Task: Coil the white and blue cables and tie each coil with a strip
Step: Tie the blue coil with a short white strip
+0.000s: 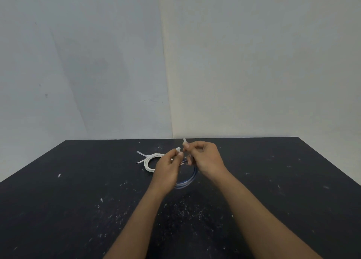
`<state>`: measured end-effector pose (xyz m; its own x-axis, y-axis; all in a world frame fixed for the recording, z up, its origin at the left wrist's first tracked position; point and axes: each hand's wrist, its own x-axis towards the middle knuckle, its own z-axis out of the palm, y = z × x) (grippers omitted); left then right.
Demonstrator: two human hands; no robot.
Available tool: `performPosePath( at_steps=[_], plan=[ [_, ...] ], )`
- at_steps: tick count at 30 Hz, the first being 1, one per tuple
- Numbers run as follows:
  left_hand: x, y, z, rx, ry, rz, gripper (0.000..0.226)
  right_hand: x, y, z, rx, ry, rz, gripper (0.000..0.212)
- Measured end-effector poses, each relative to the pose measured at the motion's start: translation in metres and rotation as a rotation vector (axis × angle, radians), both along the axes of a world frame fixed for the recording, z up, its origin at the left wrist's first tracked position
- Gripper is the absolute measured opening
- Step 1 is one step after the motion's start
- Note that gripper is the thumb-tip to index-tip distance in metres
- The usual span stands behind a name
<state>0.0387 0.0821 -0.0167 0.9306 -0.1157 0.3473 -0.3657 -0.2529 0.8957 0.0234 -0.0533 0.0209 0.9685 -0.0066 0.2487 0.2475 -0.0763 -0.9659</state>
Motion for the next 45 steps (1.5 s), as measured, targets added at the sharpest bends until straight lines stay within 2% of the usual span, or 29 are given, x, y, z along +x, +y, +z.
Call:
performPosePath(
  at_steps=[4,8,14,19,23,27,32,39,45],
  plan=[
    [-0.001,0.001,0.004,-0.021,-0.020,-0.010,0.032,0.001,0.001,-0.001,-0.173,0.045,-0.015,0.039],
    [-0.002,-0.001,0.006,-0.025,-0.023,0.005,0.039,0.005,0.000,-0.003,-0.214,0.115,-0.043,0.042],
    [-0.003,-0.004,0.002,0.073,-0.084,0.032,0.032,0.002,0.000,-0.004,-0.282,0.132,-0.049,0.042],
    [-0.003,-0.008,0.001,0.097,-0.083,0.034,0.031,0.000,-0.001,-0.004,-0.236,0.126,-0.088,0.041],
    [-0.004,-0.010,0.003,0.026,-0.088,0.018,0.030,0.000,-0.002,-0.005,-0.175,0.113,-0.107,0.042],
    [-0.005,-0.013,0.002,0.066,-0.102,-0.006,0.029,0.000,-0.003,-0.002,-0.162,0.116,-0.100,0.040],
    [-0.005,-0.013,0.004,-0.017,-0.077,0.002,0.032,-0.004,-0.003,0.000,-0.184,0.125,-0.097,0.040],
    [-0.005,-0.013,0.004,0.004,-0.072,0.005,0.032,-0.008,-0.003,0.003,-0.135,0.144,-0.082,0.040],
    [-0.006,-0.011,0.002,0.108,-0.127,0.024,0.028,-0.010,-0.002,0.002,-0.090,0.159,-0.082,0.040]
  ],
)
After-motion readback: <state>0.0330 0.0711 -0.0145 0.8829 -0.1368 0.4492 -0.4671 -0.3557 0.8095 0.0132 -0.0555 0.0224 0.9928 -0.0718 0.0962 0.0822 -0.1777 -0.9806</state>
